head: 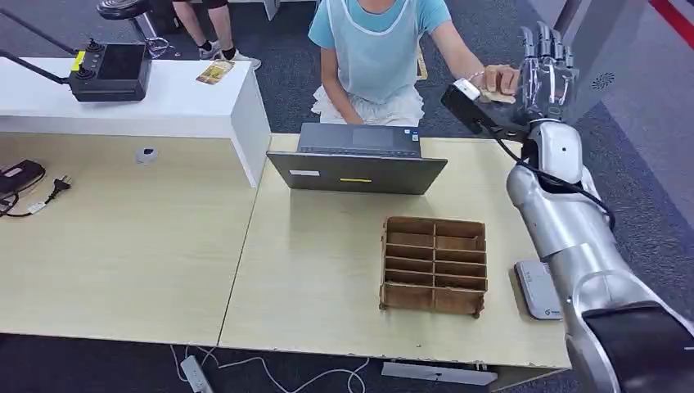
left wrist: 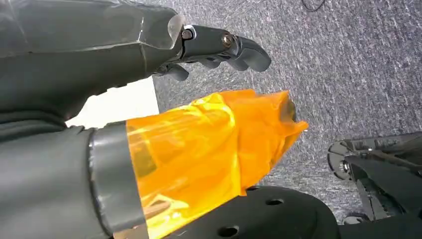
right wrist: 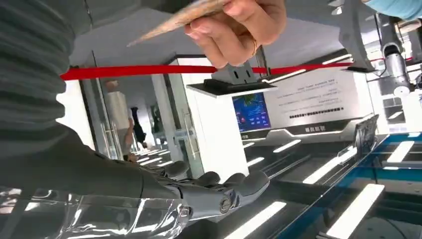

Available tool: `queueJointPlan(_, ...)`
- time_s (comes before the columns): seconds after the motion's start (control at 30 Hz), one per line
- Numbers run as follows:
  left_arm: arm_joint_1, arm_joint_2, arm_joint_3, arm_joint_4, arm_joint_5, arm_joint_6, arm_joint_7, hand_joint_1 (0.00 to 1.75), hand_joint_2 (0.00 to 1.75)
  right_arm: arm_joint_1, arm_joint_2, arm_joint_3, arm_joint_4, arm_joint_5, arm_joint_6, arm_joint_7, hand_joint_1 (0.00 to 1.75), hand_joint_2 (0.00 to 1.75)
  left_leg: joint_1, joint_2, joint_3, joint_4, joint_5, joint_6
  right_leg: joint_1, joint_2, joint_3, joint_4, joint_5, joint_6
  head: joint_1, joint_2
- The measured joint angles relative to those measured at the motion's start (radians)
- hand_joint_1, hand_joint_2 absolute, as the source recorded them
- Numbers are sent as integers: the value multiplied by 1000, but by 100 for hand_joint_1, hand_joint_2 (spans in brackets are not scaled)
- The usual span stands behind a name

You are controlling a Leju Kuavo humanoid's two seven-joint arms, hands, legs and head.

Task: Pass the card to the sensor for recognition and then transmit it.

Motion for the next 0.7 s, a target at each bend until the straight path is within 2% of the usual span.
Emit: queueJointPlan(0.7,-1,0,-1,0,-1,0,3,0,0,1,-3,0,0,0,0,-3,175,175,0,0,0,0,0,0,0,0,0,0,0,0,0,0)
